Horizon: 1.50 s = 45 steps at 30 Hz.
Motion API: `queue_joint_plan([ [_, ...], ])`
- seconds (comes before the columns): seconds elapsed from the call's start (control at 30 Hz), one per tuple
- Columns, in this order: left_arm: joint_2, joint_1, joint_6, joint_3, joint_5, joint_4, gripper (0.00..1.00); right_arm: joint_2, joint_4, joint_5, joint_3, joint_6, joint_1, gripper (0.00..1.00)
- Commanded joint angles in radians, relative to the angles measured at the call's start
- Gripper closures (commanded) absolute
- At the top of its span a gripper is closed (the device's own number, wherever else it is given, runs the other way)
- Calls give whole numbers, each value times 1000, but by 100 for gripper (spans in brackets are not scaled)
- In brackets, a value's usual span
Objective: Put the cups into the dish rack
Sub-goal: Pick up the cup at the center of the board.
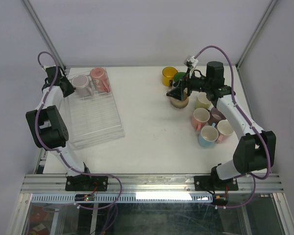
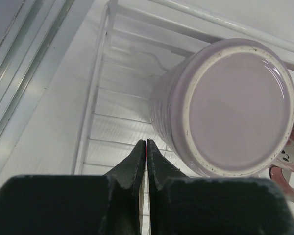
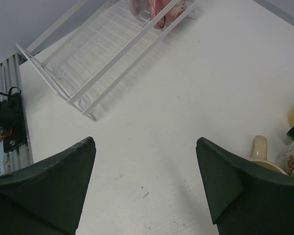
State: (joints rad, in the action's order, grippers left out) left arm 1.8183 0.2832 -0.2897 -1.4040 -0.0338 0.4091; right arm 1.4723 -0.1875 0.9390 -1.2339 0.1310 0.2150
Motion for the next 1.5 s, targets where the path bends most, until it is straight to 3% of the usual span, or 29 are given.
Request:
queue_joint_plan([
  [0.0,4,5,5,-40,88,-73,100,-27,16,-3,-33,15,6,14],
  [0.57,16,4,18,-20,216,-102,100,-23,13,-2,-38,15,6,14],
  [0.83,-47,4,6,19,109,-91,88,-28,-1,-5,-42,29,6,14],
  [1.17,-220,4,-53,86,79,-43,67,-23,-64,-4,-92,73,6,14],
  [1.3,-334,4,-108,121,147,-43,55,-33,-84,2,-115,95,6,14],
  [1.37,-382,4,-143,145,200,-59,45,-41,-78,12,-118,107,6,14],
  [1.47,-480,5,-212,234,310,-165,32,-48,-57,21,-117,111,6,14],
])
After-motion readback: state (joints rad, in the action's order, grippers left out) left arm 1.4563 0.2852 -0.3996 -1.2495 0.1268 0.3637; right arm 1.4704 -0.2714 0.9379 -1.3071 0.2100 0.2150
